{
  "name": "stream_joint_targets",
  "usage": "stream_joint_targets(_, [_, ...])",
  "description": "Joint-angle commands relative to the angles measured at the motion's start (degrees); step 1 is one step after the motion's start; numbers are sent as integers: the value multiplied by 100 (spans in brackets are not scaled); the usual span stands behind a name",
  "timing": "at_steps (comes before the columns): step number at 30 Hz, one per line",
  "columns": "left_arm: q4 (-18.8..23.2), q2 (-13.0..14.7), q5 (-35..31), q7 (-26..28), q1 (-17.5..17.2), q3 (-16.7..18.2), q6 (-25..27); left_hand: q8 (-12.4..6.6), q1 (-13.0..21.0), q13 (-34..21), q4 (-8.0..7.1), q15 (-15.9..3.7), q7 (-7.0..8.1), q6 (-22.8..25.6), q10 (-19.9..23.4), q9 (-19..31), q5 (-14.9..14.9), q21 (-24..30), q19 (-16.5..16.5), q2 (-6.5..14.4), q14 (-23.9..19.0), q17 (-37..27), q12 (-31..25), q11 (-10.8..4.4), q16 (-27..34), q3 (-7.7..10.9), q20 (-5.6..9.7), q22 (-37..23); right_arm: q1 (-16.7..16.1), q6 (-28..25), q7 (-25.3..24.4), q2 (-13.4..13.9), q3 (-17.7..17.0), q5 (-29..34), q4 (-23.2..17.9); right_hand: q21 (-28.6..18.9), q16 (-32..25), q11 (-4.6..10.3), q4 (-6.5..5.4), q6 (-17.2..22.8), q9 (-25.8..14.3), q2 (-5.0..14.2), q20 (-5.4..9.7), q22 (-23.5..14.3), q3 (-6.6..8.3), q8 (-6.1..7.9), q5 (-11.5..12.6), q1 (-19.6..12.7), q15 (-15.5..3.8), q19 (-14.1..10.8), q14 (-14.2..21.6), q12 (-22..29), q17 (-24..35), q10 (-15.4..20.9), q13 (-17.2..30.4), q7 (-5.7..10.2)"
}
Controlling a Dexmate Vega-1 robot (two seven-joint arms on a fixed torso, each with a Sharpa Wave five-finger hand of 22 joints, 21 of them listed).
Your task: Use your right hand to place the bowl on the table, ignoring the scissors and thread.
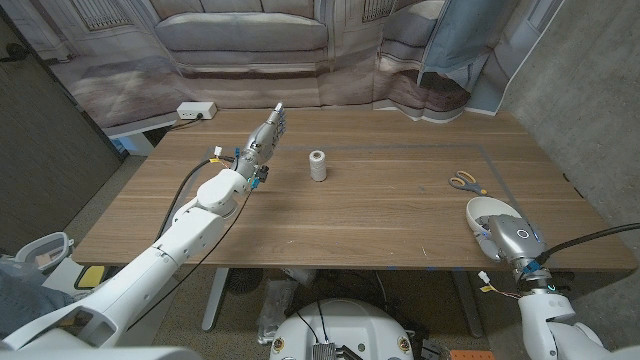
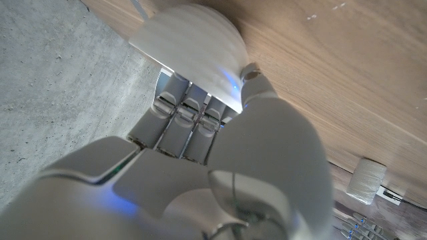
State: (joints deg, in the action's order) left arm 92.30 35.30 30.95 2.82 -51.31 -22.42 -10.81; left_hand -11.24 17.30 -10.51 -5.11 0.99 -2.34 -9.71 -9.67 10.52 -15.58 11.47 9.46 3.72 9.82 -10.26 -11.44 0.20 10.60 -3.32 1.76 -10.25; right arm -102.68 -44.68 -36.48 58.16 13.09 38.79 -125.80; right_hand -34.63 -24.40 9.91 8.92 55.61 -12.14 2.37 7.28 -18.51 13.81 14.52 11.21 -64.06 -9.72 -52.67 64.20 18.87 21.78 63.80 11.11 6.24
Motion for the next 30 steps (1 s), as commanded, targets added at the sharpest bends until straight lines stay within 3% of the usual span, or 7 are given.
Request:
stream_joint_targets(1, [-10, 10, 4, -48, 51, -5, 12, 2, 5, -12, -25, 11, 11, -15, -80, 21, 14, 7, 70, 46, 122, -24, -5, -9, 11, -39, 93, -13, -65, -152, -111, 13, -60, 40, -137, -64, -39, 74, 2, 435, -2, 371, 475, -44, -28, 38, -17, -455, -400, -53, 315, 19, 45, 120, 12, 337])
stream_joint_targets(30, [-18, 33, 20, -86, 71, 30, -29, 2, 22, -12, -22, 11, 6, -17, -82, 21, 10, 0, 89, 55, 134, -23, -5, 2, 8, -66, 94, -12, -245, -354, -209, -74, -179, 286, -429, -245, -88, 77, -39, 541, -10, 406, 484, -147, -84, 16, -43, -520, -392, -23, 450, 17, 139, 233, 34, 363])
